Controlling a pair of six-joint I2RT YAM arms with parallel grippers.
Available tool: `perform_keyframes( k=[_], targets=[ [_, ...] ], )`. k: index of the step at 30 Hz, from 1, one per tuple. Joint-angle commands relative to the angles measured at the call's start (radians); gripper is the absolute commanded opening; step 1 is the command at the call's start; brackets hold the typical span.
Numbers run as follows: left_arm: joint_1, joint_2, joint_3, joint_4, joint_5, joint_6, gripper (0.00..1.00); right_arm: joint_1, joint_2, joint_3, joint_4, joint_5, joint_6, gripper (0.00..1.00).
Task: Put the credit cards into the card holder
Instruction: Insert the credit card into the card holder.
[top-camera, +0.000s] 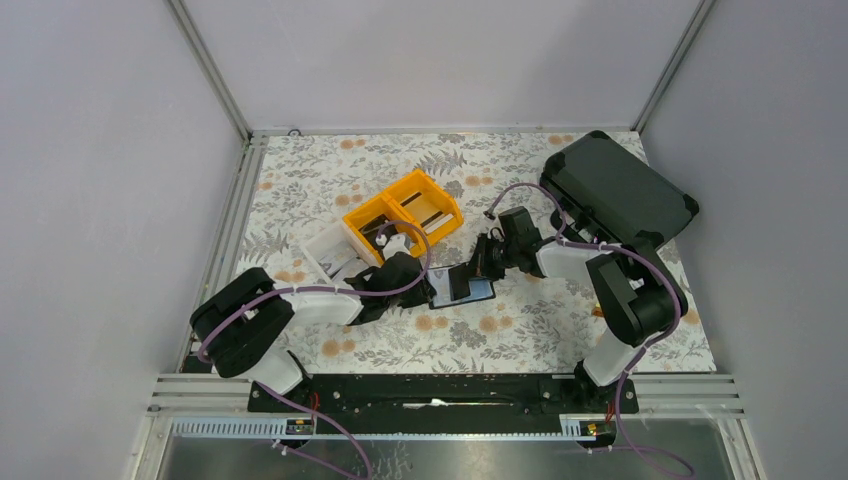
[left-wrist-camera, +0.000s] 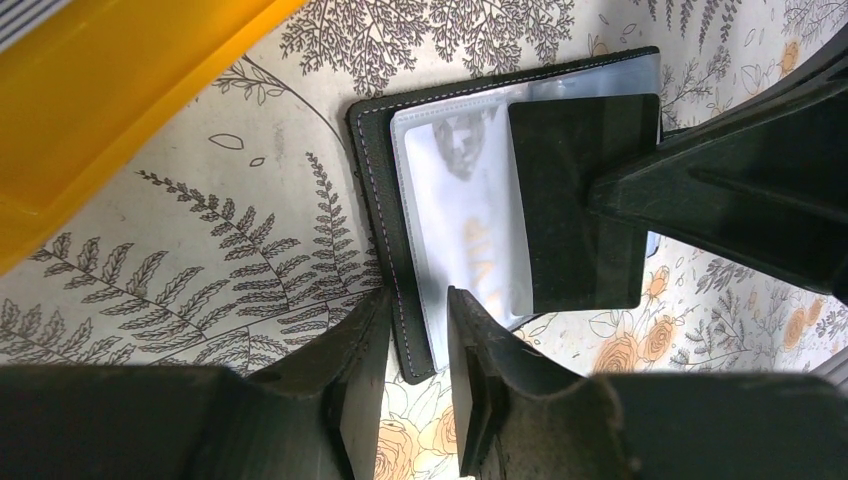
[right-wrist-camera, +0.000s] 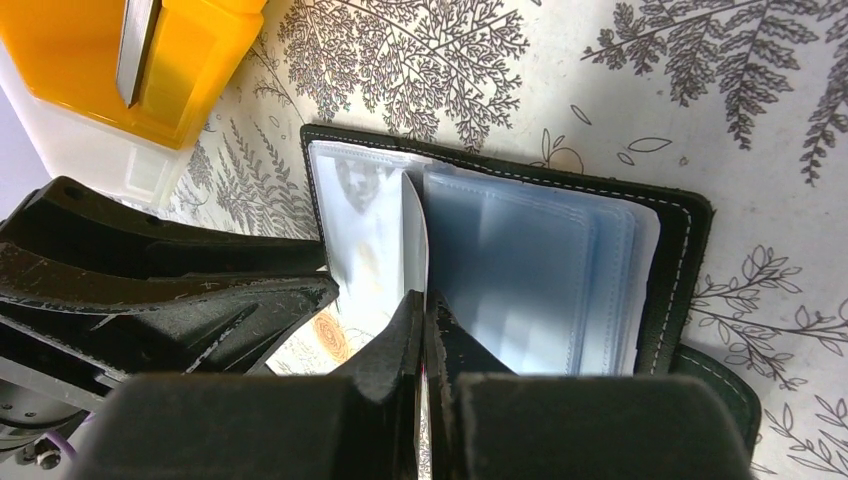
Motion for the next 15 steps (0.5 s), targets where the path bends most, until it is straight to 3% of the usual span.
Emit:
perform_keyframes(
  k=[1,6,15],
  targets=[
    [-0.002,0.047,0.012,-0.017,0.03,0.012,0.3,0.03,0.052,-0.007,-0.032,0.028,0.002,0.0],
    [-0.002,0.046,0.013,-0.016,0.032,0.018,0.29,0.043,0.068,0.007,-0.03,0.026,0.004,0.01],
    [-0.002,0.023,0.018,-0.042,0.013,0.03,0.29,0.051,0.026,0.065,-0.171,0.132,-0.075,0.26]
  ],
)
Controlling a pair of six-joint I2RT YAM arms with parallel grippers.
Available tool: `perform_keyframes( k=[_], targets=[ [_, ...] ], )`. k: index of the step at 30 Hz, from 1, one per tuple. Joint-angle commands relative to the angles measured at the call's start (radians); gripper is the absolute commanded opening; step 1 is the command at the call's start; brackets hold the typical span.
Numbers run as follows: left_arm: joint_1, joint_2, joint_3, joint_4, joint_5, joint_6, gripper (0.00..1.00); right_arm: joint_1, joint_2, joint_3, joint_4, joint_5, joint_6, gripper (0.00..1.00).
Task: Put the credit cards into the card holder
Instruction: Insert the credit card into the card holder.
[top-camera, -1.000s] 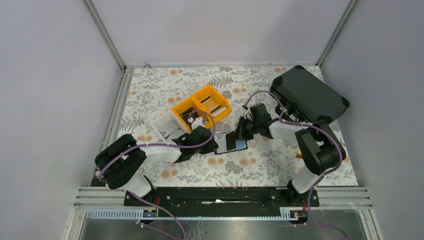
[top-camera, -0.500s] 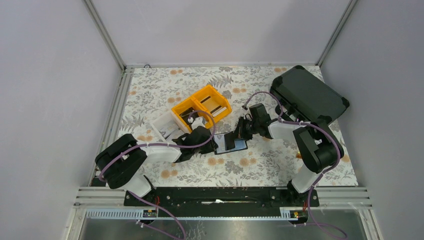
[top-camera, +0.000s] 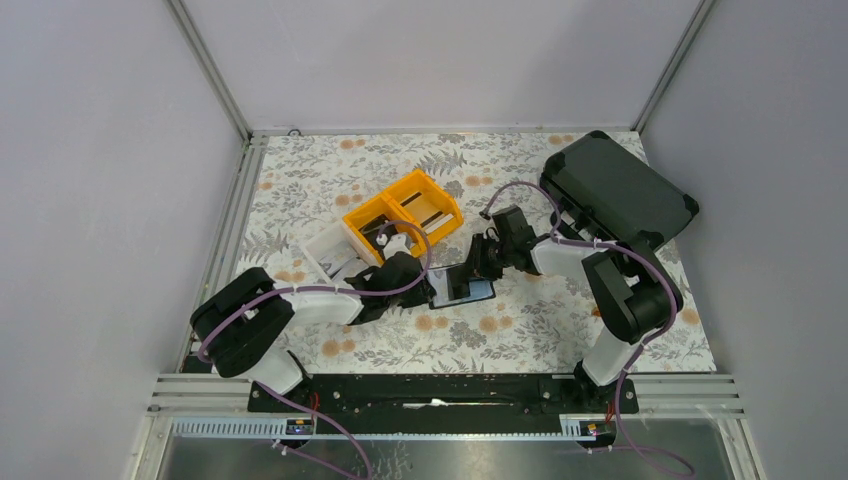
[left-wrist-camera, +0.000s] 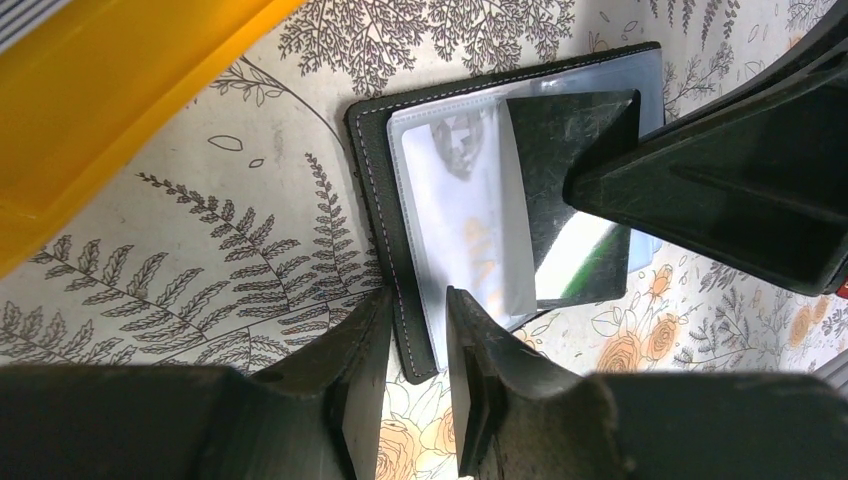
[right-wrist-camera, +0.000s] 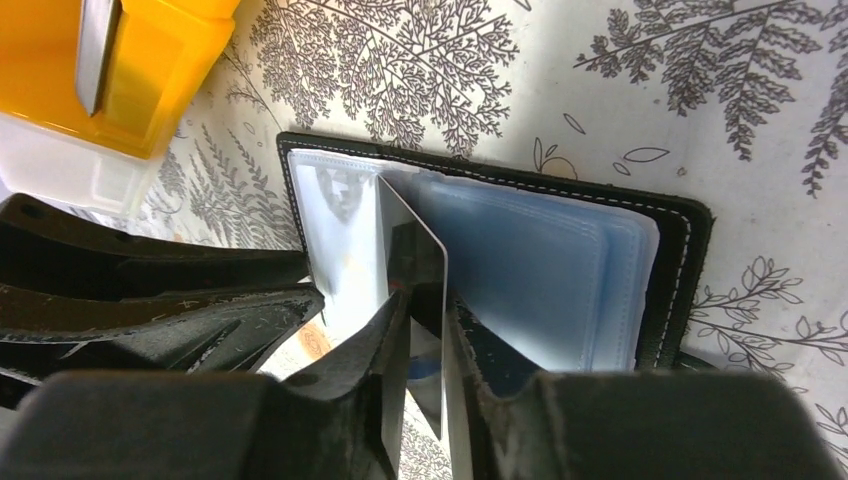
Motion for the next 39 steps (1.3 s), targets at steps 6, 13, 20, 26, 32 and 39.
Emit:
perform_keyframes(
  k=[6,13,20,26,32,39],
  targets=[
    [-0.002,0.018,0.023,-0.047,0.005,0.027,0.29,0.031,-0.03,0.069,-0.194,0.146,-0.105,0.41],
    [-0.002,-0.014,0.034,-0.075,-0.017,0.044,0.3,0.036,-0.063,0.083,-0.219,0.188,-0.135,0.48],
    [0.003,-0.019,0.057,-0.092,-0.029,0.057,0.3,0.055,-0.086,0.09,-0.227,0.256,-0.171,0.49],
    [0.021,-0.013,0.055,-0.061,-0.015,0.06,0.31,0.066,-0.044,0.105,-0.225,0.253,-0.174,0.46],
    [0.029,0.029,0.068,-0.026,0.01,0.069,0.31,0.101,-0.01,0.127,-0.217,0.233,-0.162,0.43],
    [0.035,0.038,0.037,0.021,0.032,0.059,0.3,0.167,0.021,0.146,-0.171,0.183,-0.119,0.4]
  ],
)
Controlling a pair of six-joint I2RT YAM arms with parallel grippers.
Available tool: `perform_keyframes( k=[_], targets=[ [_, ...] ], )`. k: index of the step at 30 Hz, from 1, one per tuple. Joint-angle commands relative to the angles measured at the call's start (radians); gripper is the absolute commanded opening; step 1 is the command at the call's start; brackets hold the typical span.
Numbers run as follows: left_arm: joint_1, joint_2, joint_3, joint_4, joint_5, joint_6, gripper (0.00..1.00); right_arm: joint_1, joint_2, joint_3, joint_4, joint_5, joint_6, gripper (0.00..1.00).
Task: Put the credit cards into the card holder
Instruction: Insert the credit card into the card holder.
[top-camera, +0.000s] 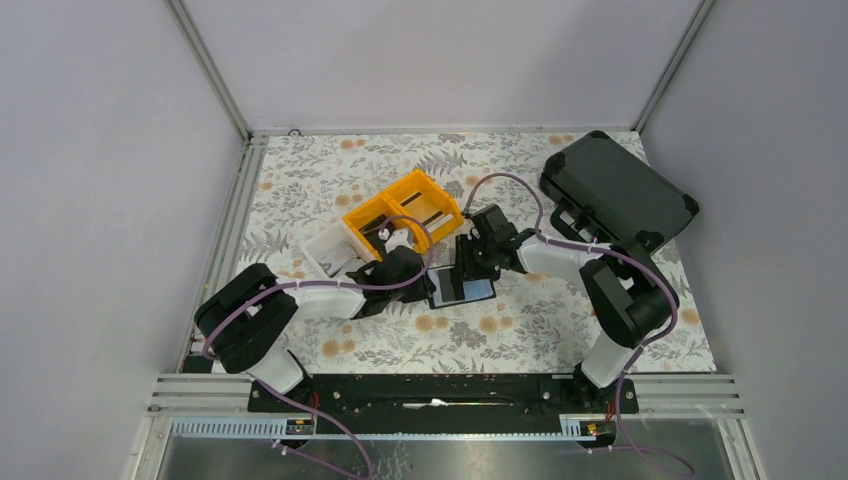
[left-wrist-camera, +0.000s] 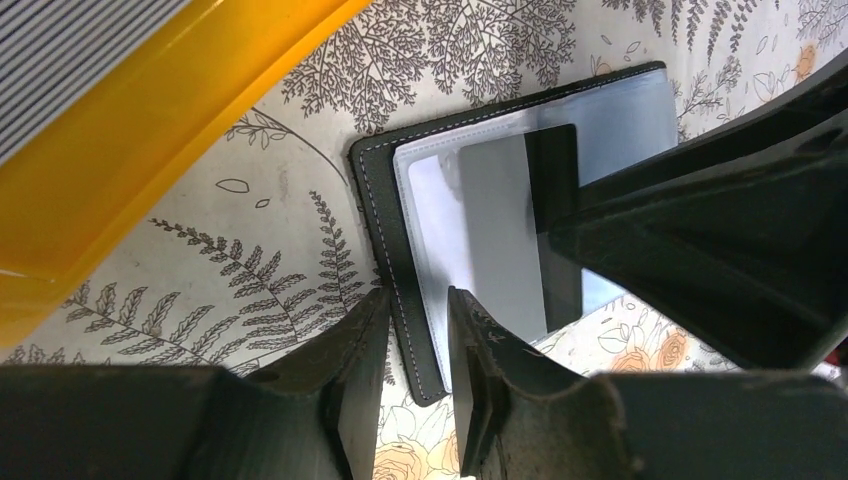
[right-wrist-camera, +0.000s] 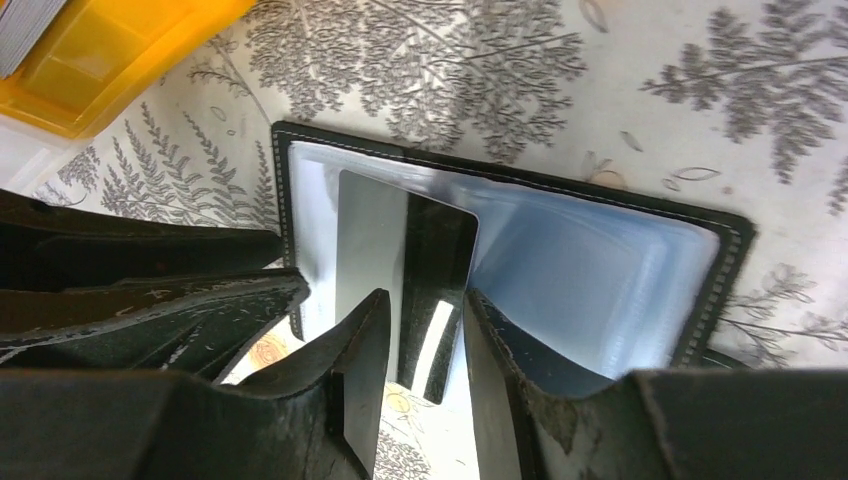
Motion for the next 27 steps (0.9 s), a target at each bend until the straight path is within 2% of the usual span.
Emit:
perform_keyframes(
  k=[1,9,15,17,21,27],
  targets=[
    [0.006,0.017,-0.006,0.054,0.027,0.004,0.3,0.059,0.043,0.04,0.011,-0.033,0.027,0.4],
    [0.008,0.021,-0.019,0.083,0.046,-0.008,0.29,0.097,0.053,0.054,0.036,-0.035,0.049,0.42],
    [0.01,-0.034,-0.025,0.055,0.022,0.009,0.29,0.097,-0.015,0.048,0.006,0.028,0.038,0.45],
    [0.01,-0.07,-0.026,0.045,0.009,0.034,0.33,0.096,-0.049,0.049,-0.009,0.058,0.031,0.47],
    [0.011,-0.164,-0.006,0.014,-0.003,0.131,0.49,0.095,-0.133,0.059,-0.048,0.134,0.004,0.55],
    [0.051,-0.275,0.125,-0.128,0.001,0.324,0.73,0.039,-0.269,0.043,-0.082,0.173,-0.043,0.64]
  ],
)
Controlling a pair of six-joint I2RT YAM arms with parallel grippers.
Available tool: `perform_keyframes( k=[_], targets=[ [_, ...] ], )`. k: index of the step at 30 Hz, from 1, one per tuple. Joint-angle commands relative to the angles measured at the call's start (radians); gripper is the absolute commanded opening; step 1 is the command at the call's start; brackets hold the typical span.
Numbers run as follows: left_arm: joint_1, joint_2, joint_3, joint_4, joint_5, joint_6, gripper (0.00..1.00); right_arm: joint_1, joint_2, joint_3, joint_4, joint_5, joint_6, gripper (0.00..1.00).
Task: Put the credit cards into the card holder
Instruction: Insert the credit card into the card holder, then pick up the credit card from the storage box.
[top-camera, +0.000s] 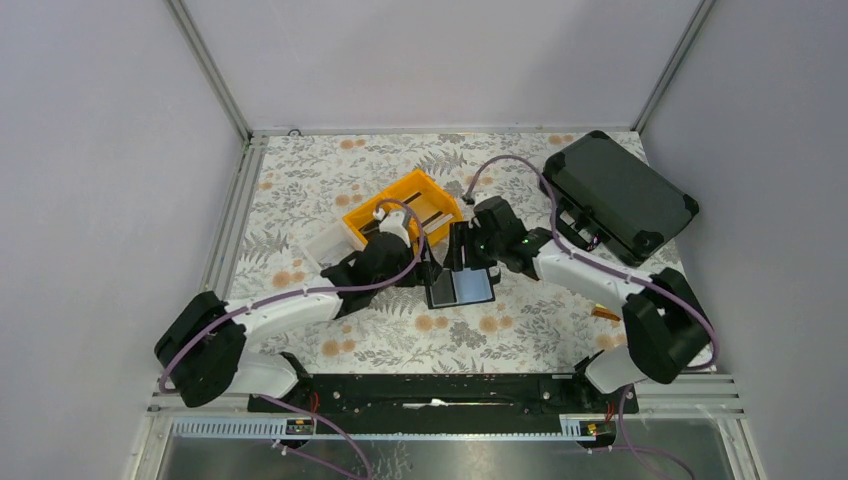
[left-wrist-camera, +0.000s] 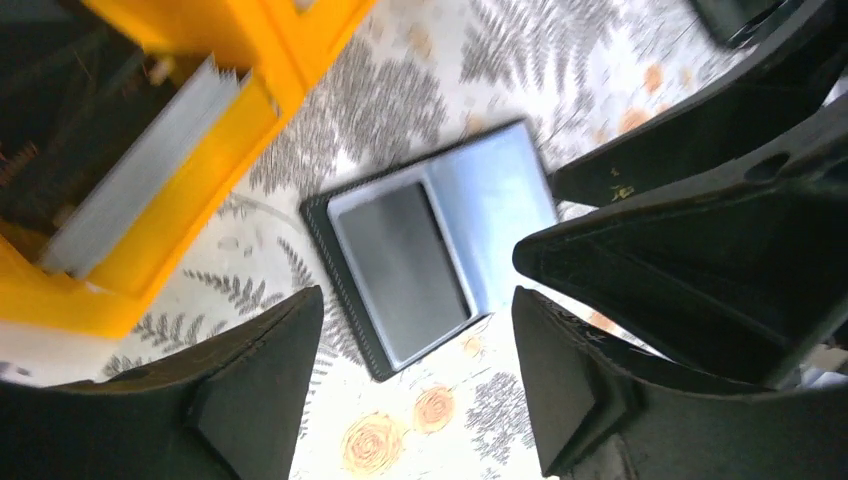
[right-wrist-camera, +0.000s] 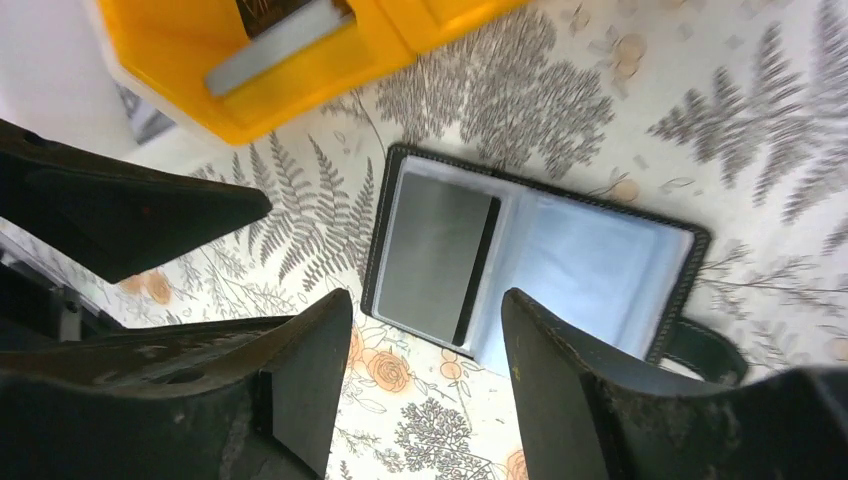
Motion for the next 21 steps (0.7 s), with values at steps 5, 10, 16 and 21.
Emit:
perform_keyframes(
  k=[5,10,16,21],
  targets=[
    [0.147,-0.05,0.235,-0.201,0.083,0.318,0.93,-0.122,-0.19,-0.025,-0.026,0.042,-0.075,0.71],
    [0.258,0.059,0.317,-0.261,0.271,0.445,0.94,-0.158,-0.246,-0.063,-0.015,0.041,-0.092,0.74],
    [0.283,0.168,0.355,-0.248,0.358,0.533,0.92,-0.176,-0.285,-0.113,0.015,-0.002,-0.092,0.74],
    [0.283,0.255,0.397,-0.278,0.289,0.57,0.92,-0.184,-0.295,-0.128,0.023,-0.024,-0.093,0.75]
  ],
)
